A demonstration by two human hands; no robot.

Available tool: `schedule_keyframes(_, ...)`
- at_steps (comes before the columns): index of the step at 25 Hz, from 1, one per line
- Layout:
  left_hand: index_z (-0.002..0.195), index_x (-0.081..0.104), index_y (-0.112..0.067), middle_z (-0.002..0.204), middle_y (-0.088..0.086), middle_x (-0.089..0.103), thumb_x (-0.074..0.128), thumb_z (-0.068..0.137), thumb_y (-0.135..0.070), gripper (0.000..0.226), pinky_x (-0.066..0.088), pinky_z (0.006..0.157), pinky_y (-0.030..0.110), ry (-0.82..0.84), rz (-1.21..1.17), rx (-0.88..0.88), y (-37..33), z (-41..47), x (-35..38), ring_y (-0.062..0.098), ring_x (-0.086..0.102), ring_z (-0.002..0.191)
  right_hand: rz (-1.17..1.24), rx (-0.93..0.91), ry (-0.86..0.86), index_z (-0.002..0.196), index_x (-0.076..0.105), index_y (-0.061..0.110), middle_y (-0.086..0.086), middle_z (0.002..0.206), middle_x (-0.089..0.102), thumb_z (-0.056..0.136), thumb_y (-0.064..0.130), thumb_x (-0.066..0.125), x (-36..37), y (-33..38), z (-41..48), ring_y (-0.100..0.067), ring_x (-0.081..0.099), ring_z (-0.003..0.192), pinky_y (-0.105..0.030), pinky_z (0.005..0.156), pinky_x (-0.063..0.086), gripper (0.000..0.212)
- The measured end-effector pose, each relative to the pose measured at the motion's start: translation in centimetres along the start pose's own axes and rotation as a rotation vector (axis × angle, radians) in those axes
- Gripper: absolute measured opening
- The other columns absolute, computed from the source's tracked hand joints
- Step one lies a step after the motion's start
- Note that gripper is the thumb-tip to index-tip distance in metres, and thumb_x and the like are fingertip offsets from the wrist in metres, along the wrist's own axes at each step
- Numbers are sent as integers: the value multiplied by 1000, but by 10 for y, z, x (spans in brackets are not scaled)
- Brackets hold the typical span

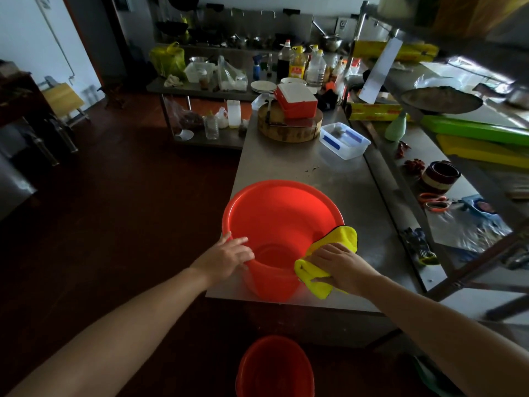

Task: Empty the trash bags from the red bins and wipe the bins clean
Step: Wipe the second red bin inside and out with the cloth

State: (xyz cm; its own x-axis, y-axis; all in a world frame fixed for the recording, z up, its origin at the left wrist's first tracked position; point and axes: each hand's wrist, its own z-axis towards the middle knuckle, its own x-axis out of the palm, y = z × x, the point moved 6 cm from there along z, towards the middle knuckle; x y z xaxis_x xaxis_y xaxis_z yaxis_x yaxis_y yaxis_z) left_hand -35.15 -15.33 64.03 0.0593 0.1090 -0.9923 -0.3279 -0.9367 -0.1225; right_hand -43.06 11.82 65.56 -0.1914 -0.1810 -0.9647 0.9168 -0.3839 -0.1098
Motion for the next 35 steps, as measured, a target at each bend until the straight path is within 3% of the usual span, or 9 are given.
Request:
schedule_keyframes(4,154,33,-24,165,1,22,39,104,-10,52,-3,123,56,91,226,-74,21,15,-11,24,4,155,-30,45,74,128,68,20,1,114,71,88,58,66,0,-11,10,-25,67,105,-41,95,53,55)
schedule_keyframes(9,150,39,-14,155,1,42,41,104,-45,56,-3,124,51,114,-1,-40,-46,25,10,18,23,151,-108,122,34,127,68,25,4,102,71,88,67,57,12,33,46,-24,68,94,-38,86,54,58)
schedule_keyframes(12,143,50,-19,147,-5,53,43,105,-40,45,-3,124,51,67,-75,-59,-41,22,6,16,28,150,-61,117,-3,127,68,26,6,100,70,88,69,54,13,42,47,-21,68,91,-36,82,55,59)
schedule_keyframes(15,137,55,-26,143,-12,56,48,104,-29,34,-1,122,60,10,131,17,-5,12,-6,18,22,152,-34,55,-11,127,68,24,6,107,70,91,69,46,8,16,27,-20,67,98,-35,90,54,62)
schedule_keyframes(21,148,44,-25,158,-5,38,41,99,-11,51,-9,121,56,65,190,-93,29,27,-21,19,12,154,-27,69,21,125,69,22,4,111,70,90,71,43,15,-21,16,-23,68,103,-39,95,54,65)
schedule_keyframes(24,149,43,-20,154,-3,44,41,99,-35,53,-12,120,46,147,50,9,3,33,-3,14,23,151,-14,76,64,127,68,24,5,112,69,90,72,41,18,-19,23,-22,66,103,-38,97,53,66)
schedule_keyframes(28,146,43,-23,146,-3,50,37,99,-62,61,-2,124,53,161,27,-32,-18,40,11,16,34,144,-24,110,81,129,67,26,6,110,69,90,73,37,14,-10,30,-22,66,103,-37,96,51,68)
schedule_keyframes(32,140,51,-25,131,-7,61,48,101,-48,45,-10,121,48,112,-107,-40,-34,50,15,15,42,137,14,145,132,133,63,28,6,112,68,90,73,38,19,9,41,-22,64,106,-39,97,49,67)
schedule_keyframes(35,140,54,-28,137,-9,59,50,102,-37,39,-5,123,56,118,-83,-41,-11,46,3,15,33,144,46,115,117,133,64,24,4,116,69,90,70,45,13,-4,34,-23,65,109,-40,100,49,66)
